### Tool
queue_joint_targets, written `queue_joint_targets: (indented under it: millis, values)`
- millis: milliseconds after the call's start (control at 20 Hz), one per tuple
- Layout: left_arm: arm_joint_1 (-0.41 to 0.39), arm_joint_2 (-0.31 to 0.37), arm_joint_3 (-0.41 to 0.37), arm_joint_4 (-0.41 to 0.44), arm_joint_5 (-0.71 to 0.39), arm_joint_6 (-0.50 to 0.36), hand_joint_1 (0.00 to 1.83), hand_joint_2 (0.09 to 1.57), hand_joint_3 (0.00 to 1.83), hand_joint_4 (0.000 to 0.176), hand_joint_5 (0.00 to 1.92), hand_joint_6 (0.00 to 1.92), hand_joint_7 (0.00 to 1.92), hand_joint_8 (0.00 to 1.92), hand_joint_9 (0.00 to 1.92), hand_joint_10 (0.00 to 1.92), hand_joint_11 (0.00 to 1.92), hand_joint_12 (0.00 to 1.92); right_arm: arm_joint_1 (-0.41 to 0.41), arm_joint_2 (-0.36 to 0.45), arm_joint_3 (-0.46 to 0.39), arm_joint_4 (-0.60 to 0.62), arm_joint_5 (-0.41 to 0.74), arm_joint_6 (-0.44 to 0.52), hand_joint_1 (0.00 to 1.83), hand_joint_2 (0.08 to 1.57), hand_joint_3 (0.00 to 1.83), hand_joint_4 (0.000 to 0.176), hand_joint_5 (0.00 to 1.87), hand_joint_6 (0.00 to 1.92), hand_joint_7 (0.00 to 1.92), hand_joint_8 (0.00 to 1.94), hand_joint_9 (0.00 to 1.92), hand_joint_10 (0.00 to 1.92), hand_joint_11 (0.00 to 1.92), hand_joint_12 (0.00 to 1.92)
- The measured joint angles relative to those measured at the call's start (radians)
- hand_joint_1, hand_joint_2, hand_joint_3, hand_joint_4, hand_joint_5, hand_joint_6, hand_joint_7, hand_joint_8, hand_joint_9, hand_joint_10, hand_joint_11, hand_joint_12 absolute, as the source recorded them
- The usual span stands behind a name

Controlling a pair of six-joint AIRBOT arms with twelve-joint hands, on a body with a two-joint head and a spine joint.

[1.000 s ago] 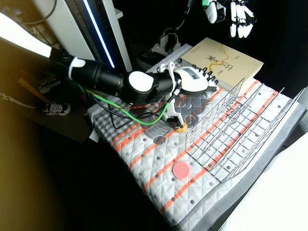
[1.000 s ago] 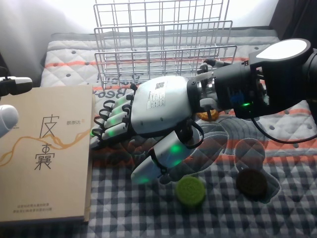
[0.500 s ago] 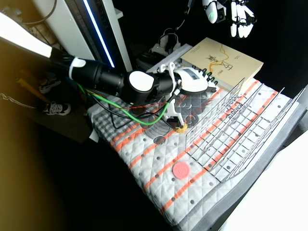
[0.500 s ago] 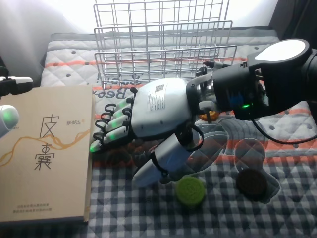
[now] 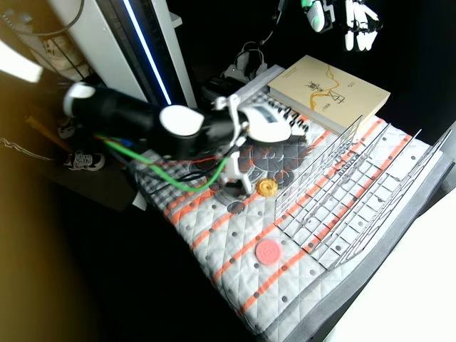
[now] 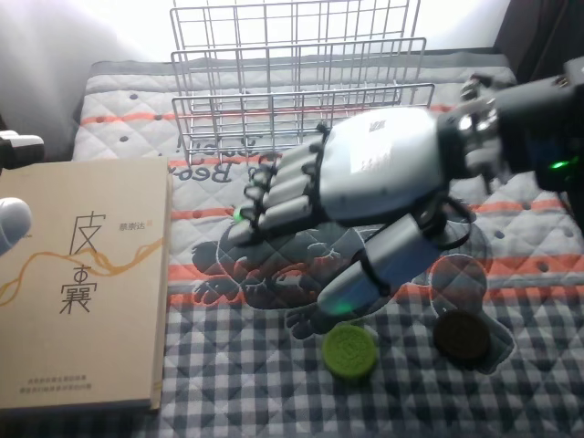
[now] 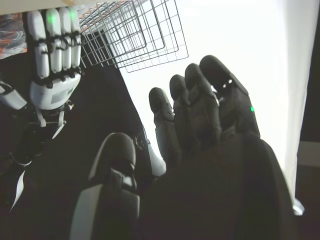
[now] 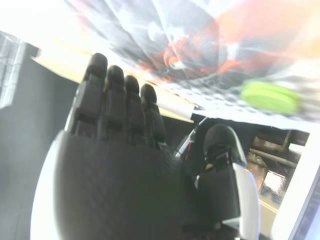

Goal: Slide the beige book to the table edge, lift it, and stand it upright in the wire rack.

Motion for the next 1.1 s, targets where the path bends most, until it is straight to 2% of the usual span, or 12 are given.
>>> queue_joint_targets:
  millis: [150, 250, 400, 500, 600, 700, 750, 800, 900, 950, 1000, 1100]
  values:
    - [0.068, -0.032, 0.048, -0.036, -0.042, -0.195, 0.64, 1.17, 0.00, 0.000, 0.55, 0.00, 0.46, 0.00, 0.34, 0.00, 0.00, 0.74, 0.011, 0.103, -0.074, 0.152, 0.049, -0.055, 0.00, 1.25, 0.01, 0.000, 0.13, 0.00, 0.12, 0.01, 0.14, 0.01, 0.14, 0.15]
    - [0.110, -0.065, 0.089, -0.088, -0.077, -0.335, 0.61, 1.17, 0.00, 0.000, 0.57, 0.00, 0.52, 0.01, 0.39, 0.02, 0.00, 1.03, 0.011, 0.183, -0.125, 0.280, 0.062, -0.151, 0.03, 1.29, 0.00, 0.000, 0.12, 0.00, 0.08, 0.00, 0.10, 0.00, 0.01, 0.38]
    - [0.119, -0.103, 0.143, -0.102, -0.090, -0.470, 0.59, 1.15, 0.00, 0.000, 0.48, 0.00, 0.48, 0.00, 0.39, 0.01, 0.00, 1.04, -0.015, 0.313, -0.200, 0.554, 0.075, -0.354, 0.07, 1.33, 0.00, 0.000, 0.14, 0.00, 0.12, 0.00, 0.17, 0.00, 0.00, 0.70]
    - [0.119, -0.141, 0.201, -0.110, -0.072, -0.586, 0.68, 1.09, 0.00, 0.000, 0.46, 0.00, 0.47, 0.00, 0.42, 0.02, 0.00, 1.08, -0.111, 0.383, -0.231, 0.797, 0.104, -0.499, 0.07, 1.30, 0.00, 0.000, 0.13, 0.00, 0.13, 0.00, 0.19, 0.01, 0.02, 0.67]
    - [0.121, -0.175, 0.253, -0.145, -0.024, -0.662, 0.62, 1.04, 0.00, 0.000, 0.46, 0.00, 0.47, 0.00, 0.41, 0.01, 0.00, 1.11, -0.184, 0.457, -0.280, 0.946, 0.110, -0.648, 0.00, 1.26, 0.00, 0.000, 0.11, 0.00, 0.12, 0.00, 0.16, 0.00, 0.00, 0.56]
    - [0.121, -0.204, 0.294, -0.161, 0.030, -0.714, 0.52, 0.96, 0.00, 0.027, 0.39, 0.00, 0.44, 0.00, 0.39, 0.00, 0.00, 1.11, -0.223, 0.515, -0.324, 1.106, 0.190, -0.759, 0.07, 1.23, 0.00, 0.000, 0.08, 0.00, 0.07, 0.00, 0.09, 0.00, 0.00, 0.36]
    - [0.121, -0.218, 0.311, -0.161, 0.056, -0.739, 0.51, 0.94, 0.00, 0.036, 0.36, 0.00, 0.44, 0.00, 0.40, 0.00, 0.00, 1.17, -0.246, 0.534, -0.337, 1.173, 0.249, -0.797, 0.02, 1.22, 0.00, 0.000, 0.08, 0.00, 0.05, 0.00, 0.05, 0.00, 0.00, 0.20]
    - [0.121, -0.233, 0.328, -0.161, 0.079, -0.764, 0.48, 0.92, 0.00, 0.044, 0.34, 0.00, 0.43, 0.00, 0.40, 0.00, 0.00, 1.22, -0.277, 0.549, -0.349, 1.235, 0.310, -0.835, 0.01, 1.23, 0.00, 0.000, 0.14, 0.01, 0.15, 0.01, 0.15, 0.02, 0.10, 0.24]
    - [0.121, -0.264, 0.360, -0.175, 0.134, -0.802, 0.50, 0.92, 0.00, 0.045, 0.30, 0.00, 0.40, 0.00, 0.37, 0.01, 0.00, 1.06, -0.359, 0.562, -0.368, 1.305, 0.388, -0.872, 0.08, 1.23, 0.00, 0.000, 0.12, 0.00, 0.11, 0.00, 0.12, 0.00, 0.09, 0.23]
    - [0.121, -0.272, 0.371, -0.182, 0.156, -0.805, 0.52, 0.91, 0.00, 0.023, 0.29, 0.00, 0.38, 0.00, 0.40, 0.01, 0.00, 1.10, -0.374, 0.562, -0.369, 1.304, 0.389, -0.874, 0.08, 1.22, 0.00, 0.000, 0.13, 0.00, 0.11, 0.00, 0.13, 0.00, 0.10, 0.24]
    - [0.120, -0.283, 0.384, -0.189, 0.182, -0.811, 0.51, 0.88, 0.00, 0.051, 0.23, 0.00, 0.34, 0.00, 0.40, 0.01, 0.00, 1.20, -0.386, 0.562, -0.369, 1.309, 0.390, -0.875, 0.07, 1.19, 0.00, 0.000, 0.15, 0.00, 0.16, 0.01, 0.18, 0.01, 0.15, 0.27]
    - [0.120, -0.310, 0.419, -0.198, 0.221, -0.850, 0.54, 0.89, 0.00, 0.017, 0.21, 0.00, 0.34, 0.00, 0.41, 0.01, 0.00, 1.39, -0.401, 0.562, -0.368, 1.339, 0.396, -0.877, 0.09, 1.21, 0.01, 0.000, 0.17, 0.01, 0.19, 0.01, 0.21, 0.01, 0.17, 0.28]
